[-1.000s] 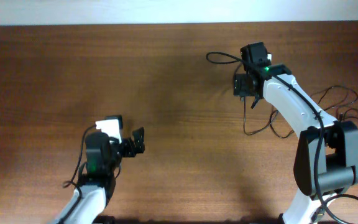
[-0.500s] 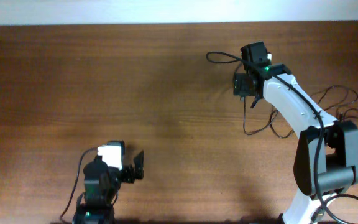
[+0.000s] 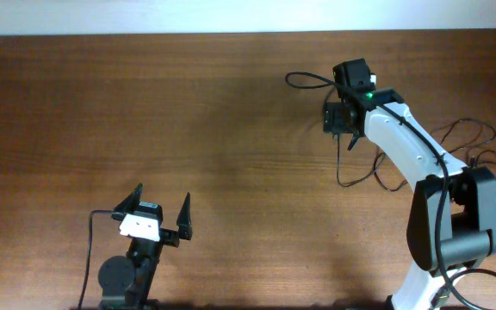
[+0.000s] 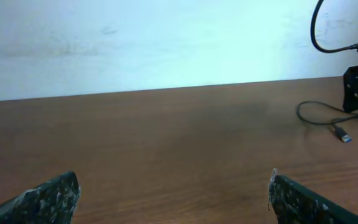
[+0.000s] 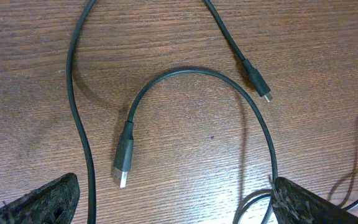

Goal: Untangle cables

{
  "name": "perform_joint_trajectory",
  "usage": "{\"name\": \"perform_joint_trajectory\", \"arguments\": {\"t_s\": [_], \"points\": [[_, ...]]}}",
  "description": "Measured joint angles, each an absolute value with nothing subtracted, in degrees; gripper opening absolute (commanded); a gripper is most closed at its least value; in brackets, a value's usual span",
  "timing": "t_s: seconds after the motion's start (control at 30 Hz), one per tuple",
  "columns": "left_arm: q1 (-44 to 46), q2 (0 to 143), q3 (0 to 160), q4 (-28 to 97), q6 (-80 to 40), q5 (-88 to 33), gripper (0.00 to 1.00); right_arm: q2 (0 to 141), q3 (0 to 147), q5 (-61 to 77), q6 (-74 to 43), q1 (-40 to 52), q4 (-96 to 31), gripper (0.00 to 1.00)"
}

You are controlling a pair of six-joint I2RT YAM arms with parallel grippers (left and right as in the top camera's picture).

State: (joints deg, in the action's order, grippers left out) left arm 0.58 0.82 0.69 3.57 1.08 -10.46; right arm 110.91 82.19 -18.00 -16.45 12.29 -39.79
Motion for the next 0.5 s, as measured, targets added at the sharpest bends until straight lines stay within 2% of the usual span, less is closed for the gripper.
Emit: {"name": "perform_joint_trajectory", "arguments": {"t_s": [0.5], "points": [[0.6,0.8,0.7,3.6,1.1,-10.1,0.99,110.9,82.2,-18.0,-16.4,12.3,-39.8,0.98]]}}
